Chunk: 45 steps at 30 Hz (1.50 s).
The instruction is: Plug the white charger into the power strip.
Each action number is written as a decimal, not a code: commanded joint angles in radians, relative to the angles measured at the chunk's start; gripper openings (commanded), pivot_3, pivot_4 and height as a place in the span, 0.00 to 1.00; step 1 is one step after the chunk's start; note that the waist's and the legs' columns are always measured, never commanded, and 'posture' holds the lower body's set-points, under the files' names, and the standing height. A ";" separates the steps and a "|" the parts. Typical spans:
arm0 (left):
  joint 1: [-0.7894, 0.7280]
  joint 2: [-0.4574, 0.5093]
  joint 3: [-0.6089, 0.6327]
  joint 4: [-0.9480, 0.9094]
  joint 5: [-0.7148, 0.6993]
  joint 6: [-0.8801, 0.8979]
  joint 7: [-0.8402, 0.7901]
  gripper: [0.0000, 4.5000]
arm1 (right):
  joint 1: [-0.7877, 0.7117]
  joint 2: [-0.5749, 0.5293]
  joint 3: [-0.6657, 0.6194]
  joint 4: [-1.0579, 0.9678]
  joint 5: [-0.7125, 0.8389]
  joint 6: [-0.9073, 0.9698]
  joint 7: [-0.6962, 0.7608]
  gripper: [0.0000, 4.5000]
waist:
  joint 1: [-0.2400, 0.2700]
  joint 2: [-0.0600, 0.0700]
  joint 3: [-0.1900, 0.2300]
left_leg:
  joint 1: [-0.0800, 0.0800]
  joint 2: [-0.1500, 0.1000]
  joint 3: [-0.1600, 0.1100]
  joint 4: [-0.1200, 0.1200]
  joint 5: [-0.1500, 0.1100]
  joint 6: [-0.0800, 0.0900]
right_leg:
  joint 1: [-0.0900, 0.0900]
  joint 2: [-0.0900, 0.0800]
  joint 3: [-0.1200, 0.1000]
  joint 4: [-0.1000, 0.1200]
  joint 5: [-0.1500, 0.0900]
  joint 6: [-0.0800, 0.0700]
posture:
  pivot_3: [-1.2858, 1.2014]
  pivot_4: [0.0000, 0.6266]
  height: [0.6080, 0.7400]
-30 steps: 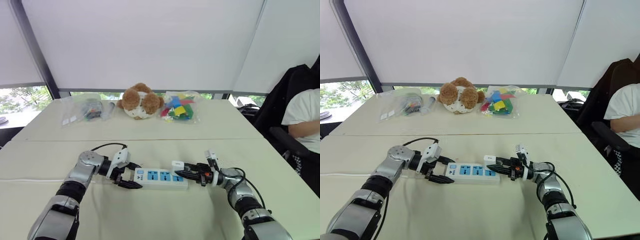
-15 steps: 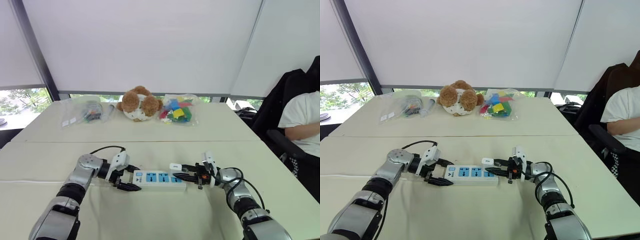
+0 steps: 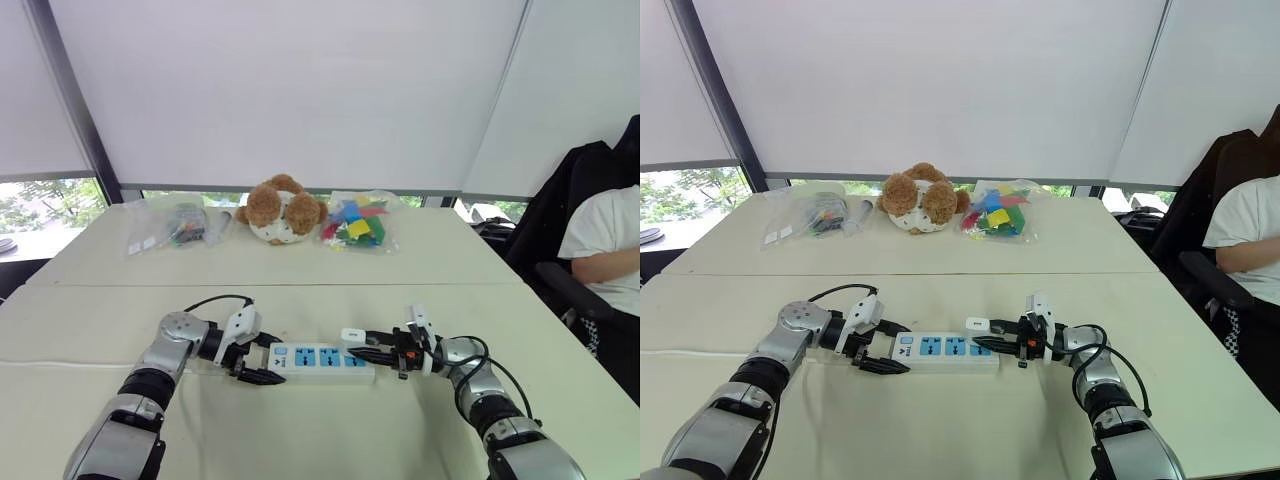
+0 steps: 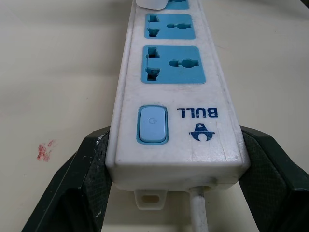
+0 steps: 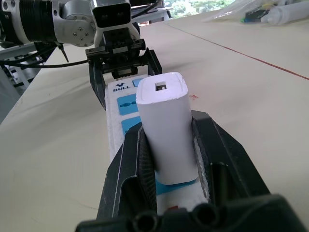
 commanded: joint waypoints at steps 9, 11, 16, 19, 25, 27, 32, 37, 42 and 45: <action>-0.038 -0.044 -0.015 0.011 0.013 -0.062 -0.018 0.67 | 0.053 -0.061 0.033 0.086 -0.117 0.033 0.005 0.15 | 0.001 0.005 -0.001 | -0.002 -0.003 0.009 -0.013 0.002 -0.004 | 0.001 -0.026 -0.027 -0.014 0.004 -0.006 | 0.52 0.24 0.99; -0.042 -0.049 -0.015 0.018 0.015 -0.066 -0.014 0.67 | 0.048 -0.062 0.026 0.082 -0.112 0.020 0.001 0.15 | 0.001 0.005 -0.001 | -0.002 -0.005 0.011 -0.013 0.002 -0.004 | 0.002 -0.031 -0.029 -0.015 0.004 -0.006 | 0.52 0.24 0.99; -0.049 -0.055 -0.011 0.032 0.019 -0.073 -0.004 0.67 | 0.039 -0.070 0.012 0.038 -0.091 0.022 0.017 0.15 | 0.001 0.007 0.000 | -0.003 -0.012 0.011 -0.012 0.002 -0.004 | 0.002 -0.045 -0.042 -0.017 0.005 -0.008 | 0.52 0.24 0.99; -0.053 -0.059 -0.010 0.043 0.021 -0.077 0.003 0.67 | 0.032 -0.075 0.005 0.013 -0.080 0.053 0.023 0.15 | 0.002 0.010 0.002 | -0.004 -0.015 0.011 -0.012 0.003 -0.004 | 0.002 -0.048 -0.043 -0.018 0.005 -0.008 | 0.52 0.24 0.99; -0.065 -0.072 -0.008 0.065 0.027 -0.088 0.014 0.67 | 0.038 -0.077 -0.015 -0.015 -0.081 0.057 0.015 0.84 | 0.023 0.017 0.010 | -0.011 -0.016 0.011 -0.011 0.005 -0.001 | -0.002 -0.049 -0.048 -0.021 0.005 -0.007 | 0.52 0.24 0.99; -0.067 -0.074 -0.007 0.071 0.029 -0.091 0.016 0.67 | 0.044 -0.079 -0.023 -0.036 -0.076 0.068 0.015 0.98 | 0.025 0.017 0.010 | -0.015 -0.016 0.010 -0.011 0.005 -0.001 | -0.004 -0.048 -0.051 -0.023 0.005 -0.007 | 0.52 0.24 0.99; -0.070 -0.077 -0.003 0.083 0.033 -0.099 0.024 0.67 | 0.065 -0.082 -0.052 -0.157 -0.032 0.118 0.023 0.98 | 0.030 0.021 0.014 | -0.021 -0.016 0.010 -0.011 0.005 -0.001 | -0.008 -0.046 -0.054 -0.026 0.007 -0.004 | 0.52 0.24 0.99; -0.071 -0.079 -0.003 0.092 0.037 -0.106 0.033 0.67 | 0.100 -0.090 -0.069 -0.331 0.021 0.239 0.021 0.98 | 0.033 0.026 0.021 | -0.021 -0.019 0.011 -0.009 0.005 0.000 | -0.008 -0.045 -0.054 -0.026 0.008 -0.002 | 0.52 0.24 0.99; -0.078 -0.084 -0.005 0.109 0.042 -0.117 0.042 0.67 | 0.114 -0.095 -0.082 -0.435 0.047 0.333 0.009 0.98 | 0.038 0.030 0.030 | -0.025 -0.021 0.011 -0.005 0.006 0.000 | -0.009 -0.043 -0.054 -0.026 0.012 0.007 | 0.52 0.24 0.99; -0.083 -0.087 -0.007 0.119 0.046 -0.126 0.049 0.67 | 0.103 -0.093 -0.099 -0.473 0.068 0.382 -0.018 0.93 | 0.049 0.031 0.031 | -0.036 -0.017 0.009 0.005 0.006 0.000 | -0.016 -0.037 -0.054 -0.026 0.016 0.014 | 0.52 0.24 0.99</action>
